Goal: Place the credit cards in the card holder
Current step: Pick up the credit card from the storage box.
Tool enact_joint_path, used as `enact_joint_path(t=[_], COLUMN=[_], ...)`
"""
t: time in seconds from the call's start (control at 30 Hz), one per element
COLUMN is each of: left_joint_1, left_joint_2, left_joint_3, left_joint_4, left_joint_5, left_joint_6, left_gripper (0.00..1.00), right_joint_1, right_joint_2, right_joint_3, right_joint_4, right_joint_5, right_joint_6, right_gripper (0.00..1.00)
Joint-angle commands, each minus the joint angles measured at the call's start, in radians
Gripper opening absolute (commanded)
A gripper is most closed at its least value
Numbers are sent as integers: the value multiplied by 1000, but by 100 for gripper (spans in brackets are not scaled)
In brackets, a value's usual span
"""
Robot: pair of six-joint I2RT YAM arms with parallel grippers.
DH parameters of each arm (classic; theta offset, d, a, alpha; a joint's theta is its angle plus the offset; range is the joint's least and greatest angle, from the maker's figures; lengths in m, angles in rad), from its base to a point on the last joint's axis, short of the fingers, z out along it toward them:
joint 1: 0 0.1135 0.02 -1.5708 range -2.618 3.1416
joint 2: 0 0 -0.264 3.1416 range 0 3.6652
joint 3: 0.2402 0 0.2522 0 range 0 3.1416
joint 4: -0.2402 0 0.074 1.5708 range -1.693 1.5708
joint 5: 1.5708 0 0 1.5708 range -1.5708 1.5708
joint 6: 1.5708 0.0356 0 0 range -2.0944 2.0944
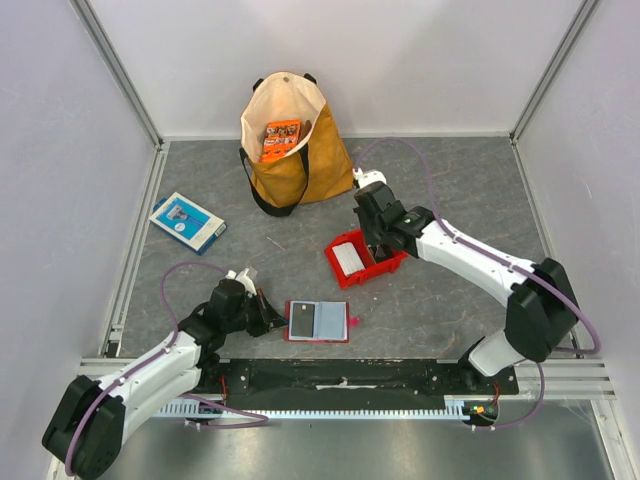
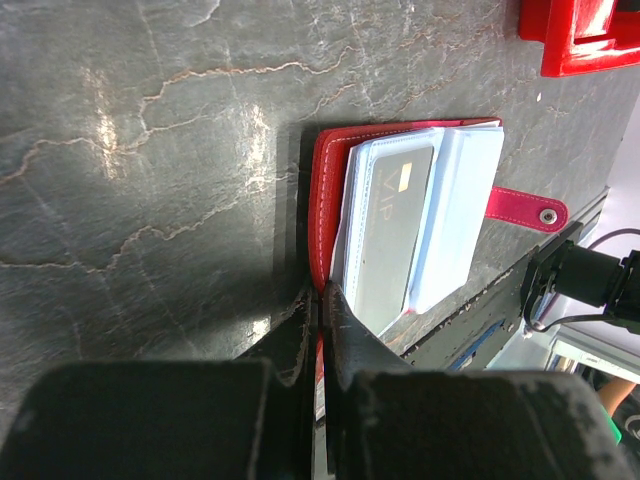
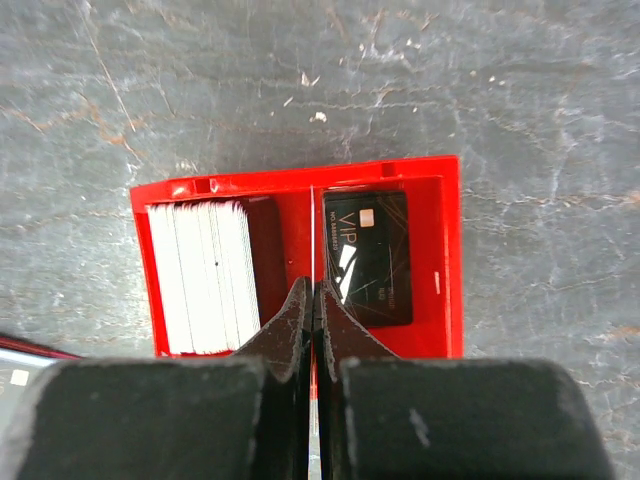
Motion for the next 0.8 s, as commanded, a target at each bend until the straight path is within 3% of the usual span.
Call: enact_joint_path(t=[0.0, 0.4, 0.77], left_joint_1=[-2, 0, -2], left_joint_2=[15, 32, 13], left_joint_3=[22, 32, 29], left_joint_4=[16, 22, 11], left_joint_5=[10, 13, 13], left_joint_6=[8, 9, 8], left_gripper=[2, 2, 2], right_joint_1=[20, 289, 477], right_joint_2=[-73, 22, 48], right_joint_3=[65, 186, 162], right_joint_4=[-80, -344, -339], right_joint_5=[85, 583, 596], right_joint_6=[87, 552, 687], right_gripper=[0, 0, 0])
